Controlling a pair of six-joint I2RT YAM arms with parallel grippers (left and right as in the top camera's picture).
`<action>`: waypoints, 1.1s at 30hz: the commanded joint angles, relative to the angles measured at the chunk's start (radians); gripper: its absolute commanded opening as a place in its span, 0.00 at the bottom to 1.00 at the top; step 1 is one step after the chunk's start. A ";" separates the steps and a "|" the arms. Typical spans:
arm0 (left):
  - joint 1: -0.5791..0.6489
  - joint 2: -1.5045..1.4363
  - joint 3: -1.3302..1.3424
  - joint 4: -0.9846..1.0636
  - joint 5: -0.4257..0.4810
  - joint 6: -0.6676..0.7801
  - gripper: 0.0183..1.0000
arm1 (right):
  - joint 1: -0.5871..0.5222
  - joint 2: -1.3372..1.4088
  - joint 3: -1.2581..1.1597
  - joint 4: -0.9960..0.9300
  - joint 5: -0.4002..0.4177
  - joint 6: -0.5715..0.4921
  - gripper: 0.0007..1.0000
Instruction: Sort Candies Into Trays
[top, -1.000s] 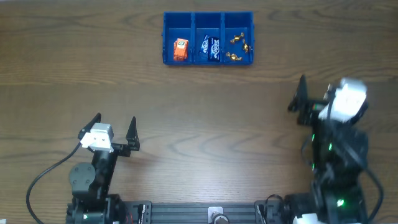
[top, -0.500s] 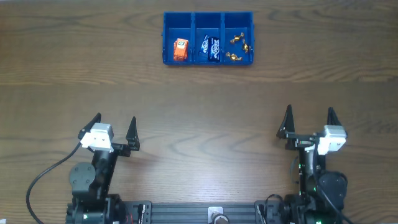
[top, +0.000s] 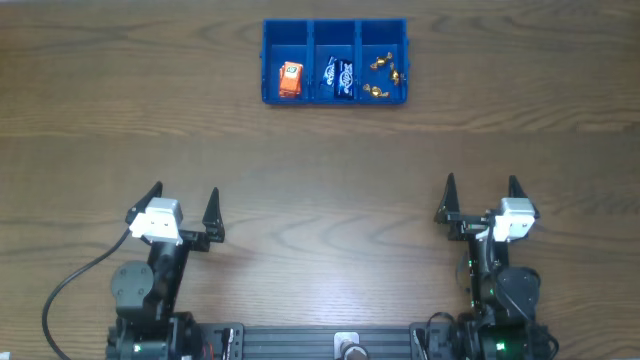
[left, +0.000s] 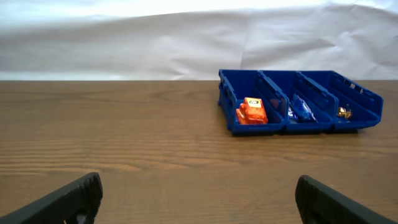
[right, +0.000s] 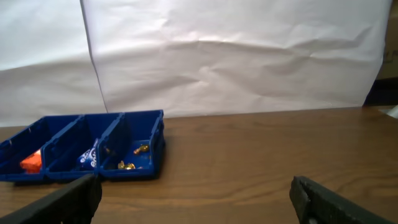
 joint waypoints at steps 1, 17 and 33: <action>0.001 -0.006 -0.022 -0.029 0.013 -0.010 1.00 | -0.004 -0.008 -0.001 -0.057 -0.011 -0.009 1.00; 0.001 -0.006 -0.022 -0.029 0.013 -0.010 1.00 | -0.003 -0.006 0.000 -0.118 -0.012 -0.009 1.00; 0.001 -0.006 -0.022 -0.029 0.013 -0.010 1.00 | -0.003 -0.006 0.000 -0.119 -0.012 -0.009 1.00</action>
